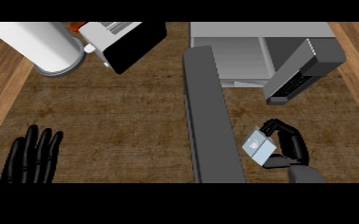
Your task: Pick up the milk, place it into the microwave and close the microwave
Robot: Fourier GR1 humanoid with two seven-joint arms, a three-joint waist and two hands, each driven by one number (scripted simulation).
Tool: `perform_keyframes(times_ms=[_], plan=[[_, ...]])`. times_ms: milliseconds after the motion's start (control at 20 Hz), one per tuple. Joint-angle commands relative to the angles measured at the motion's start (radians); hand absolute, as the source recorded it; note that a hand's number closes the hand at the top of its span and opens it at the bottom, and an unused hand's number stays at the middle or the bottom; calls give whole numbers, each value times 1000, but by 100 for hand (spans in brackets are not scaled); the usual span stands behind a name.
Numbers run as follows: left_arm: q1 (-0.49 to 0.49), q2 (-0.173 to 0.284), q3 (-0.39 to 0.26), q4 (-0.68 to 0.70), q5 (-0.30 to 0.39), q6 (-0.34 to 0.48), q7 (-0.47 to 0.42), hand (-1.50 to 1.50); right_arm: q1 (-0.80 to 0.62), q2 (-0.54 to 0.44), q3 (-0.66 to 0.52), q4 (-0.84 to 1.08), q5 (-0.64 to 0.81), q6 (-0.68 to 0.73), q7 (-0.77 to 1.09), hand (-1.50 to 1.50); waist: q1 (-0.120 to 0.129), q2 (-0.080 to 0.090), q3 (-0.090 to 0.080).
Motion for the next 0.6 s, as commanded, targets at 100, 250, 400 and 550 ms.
perform_keyframes(times_ms=[100, 250, 400, 550], plan=[[-5, 21, 35, -24, 42, -14, 45, -150, 97, 106, 69, -188, 7, -49, -6, 150, 1, 4, 5], [-91, -4, 69, 83, 44, 1, 16, -150, 62, 74, 75, -296, 3, -71, 111, 150, 0, 6, 5], [-5, 32, 105, 51, 89, -40, -35, -150, -42, 125, 80, -315, 19, -164, 215, 150, 9, 6, 5], [111, 36, 78, 11, 94, -71, -110, -150, -37, 144, 130, -378, 55, -227, 292, 150, 13, 4, 5]])
